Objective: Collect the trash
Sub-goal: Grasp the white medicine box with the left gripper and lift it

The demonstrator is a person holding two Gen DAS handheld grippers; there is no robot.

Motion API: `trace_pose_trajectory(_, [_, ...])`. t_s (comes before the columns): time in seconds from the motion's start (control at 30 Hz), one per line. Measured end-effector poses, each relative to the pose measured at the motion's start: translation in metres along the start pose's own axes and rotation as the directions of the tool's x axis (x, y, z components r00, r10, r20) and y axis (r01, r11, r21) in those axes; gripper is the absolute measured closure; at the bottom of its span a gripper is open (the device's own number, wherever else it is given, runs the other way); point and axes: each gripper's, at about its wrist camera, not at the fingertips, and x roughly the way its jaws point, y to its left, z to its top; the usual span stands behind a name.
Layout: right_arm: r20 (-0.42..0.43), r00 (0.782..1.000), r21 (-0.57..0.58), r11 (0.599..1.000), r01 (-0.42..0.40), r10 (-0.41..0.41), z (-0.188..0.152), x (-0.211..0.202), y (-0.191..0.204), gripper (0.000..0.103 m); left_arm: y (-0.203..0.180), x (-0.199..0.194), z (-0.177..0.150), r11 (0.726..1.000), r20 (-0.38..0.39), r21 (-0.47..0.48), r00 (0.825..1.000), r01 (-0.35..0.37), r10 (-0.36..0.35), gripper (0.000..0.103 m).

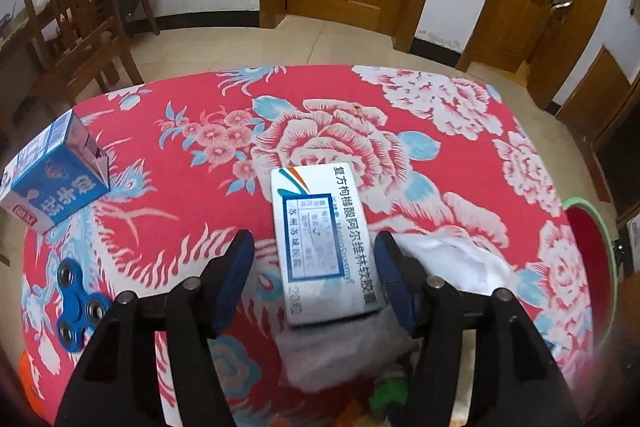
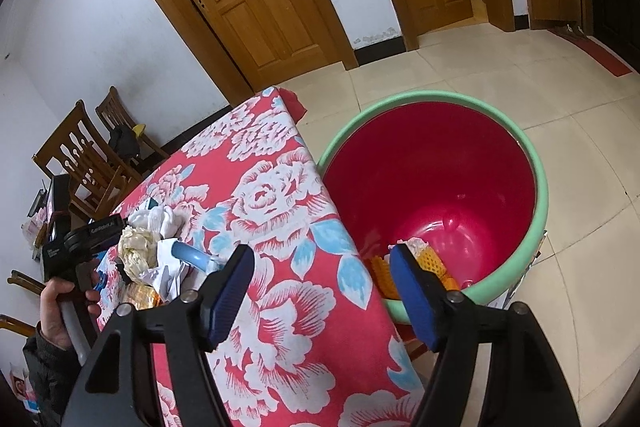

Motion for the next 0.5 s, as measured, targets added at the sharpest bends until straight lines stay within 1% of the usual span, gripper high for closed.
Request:
trace_pose_trajectory(0.13, [-0.006,1.000,-0.005,1.000,-0.001,0.001,-0.001,0.001,0.001,0.030,0.001,0.007,0.005,1.000,0.009,-0.022,1.000,0.006,-0.006,0.038])
trace_pose_trajectory(0.23, [-0.010,1.000,-0.006,1.000,-0.003,0.003,-0.001,0.003,0.002,0.030,0.004,0.017,0.007,0.999,-0.010,-0.038,1.000,-0.003,0.003,0.038])
trace_pose_trajectory(0.33, [-0.016,1.000,-0.007,1.000,-0.004,0.004,-0.002,0.005,0.002,0.030,0.005,0.019,0.008,0.999,0.003,-0.037,1.000,-0.018,0.018,0.038])
trace_pose_trajectory(0.43, [-0.021,1.000,-0.007,1.000,-0.006,0.006,-0.003,0.007,0.003,0.030,0.005,0.019,0.008,0.999,0.013,-0.035,1.000,-0.017,0.017,0.038])
trace_pose_trajectory(0.5, [-0.026,1.000,-0.009,1.000,-0.009,0.009,-0.003,0.009,0.004,0.030,0.005,0.019,0.008,0.999,0.015,-0.044,0.999,-0.032,0.033,0.041])
